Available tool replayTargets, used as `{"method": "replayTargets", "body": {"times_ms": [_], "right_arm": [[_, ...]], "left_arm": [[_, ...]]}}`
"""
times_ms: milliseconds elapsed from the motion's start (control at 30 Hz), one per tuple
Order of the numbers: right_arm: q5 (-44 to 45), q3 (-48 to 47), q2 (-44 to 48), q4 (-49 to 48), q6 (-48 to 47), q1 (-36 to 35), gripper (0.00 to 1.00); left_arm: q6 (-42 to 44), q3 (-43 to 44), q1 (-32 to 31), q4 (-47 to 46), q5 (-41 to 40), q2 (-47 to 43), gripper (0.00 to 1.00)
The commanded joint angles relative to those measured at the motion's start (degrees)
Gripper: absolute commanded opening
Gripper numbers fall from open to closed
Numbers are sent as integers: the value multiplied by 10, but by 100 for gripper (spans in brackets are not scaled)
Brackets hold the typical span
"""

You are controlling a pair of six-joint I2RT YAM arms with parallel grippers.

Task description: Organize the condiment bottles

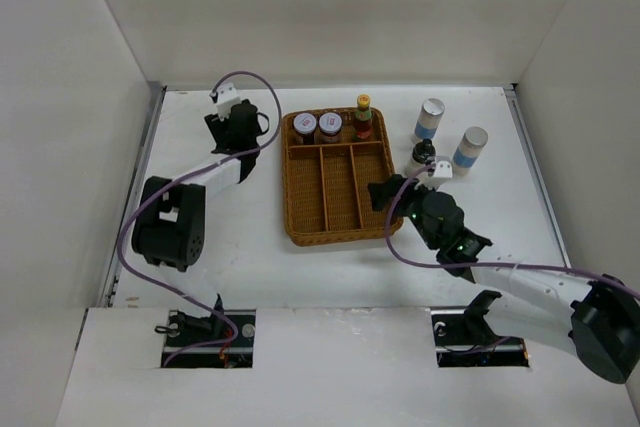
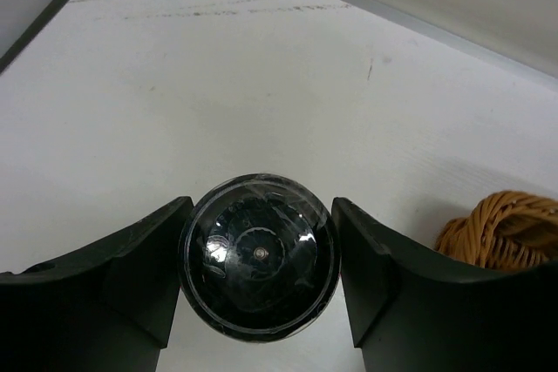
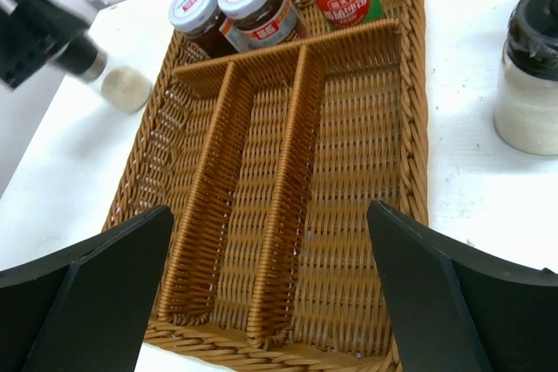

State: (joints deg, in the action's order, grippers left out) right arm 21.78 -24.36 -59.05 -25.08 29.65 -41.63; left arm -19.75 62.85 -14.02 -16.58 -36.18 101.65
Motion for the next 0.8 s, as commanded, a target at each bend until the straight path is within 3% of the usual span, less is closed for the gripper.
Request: {"method": "replayTargets", "body": {"times_ms": [0, 300, 500, 767], "right_arm": [[-3, 0, 12, -33, 5, 4, 100], [1, 3, 22, -32, 5, 6, 100], [6, 8, 38, -32, 7, 6, 100], [17, 13, 49, -28, 7, 12, 100]], "left_arm": [[6, -30, -17, -47, -27, -110, 35], [-1, -94, -142, -43, -35, -253, 35], [-16, -77, -208, -48, -29, -232, 36], [-19, -49, -229, -82, -4, -150, 36]]}}
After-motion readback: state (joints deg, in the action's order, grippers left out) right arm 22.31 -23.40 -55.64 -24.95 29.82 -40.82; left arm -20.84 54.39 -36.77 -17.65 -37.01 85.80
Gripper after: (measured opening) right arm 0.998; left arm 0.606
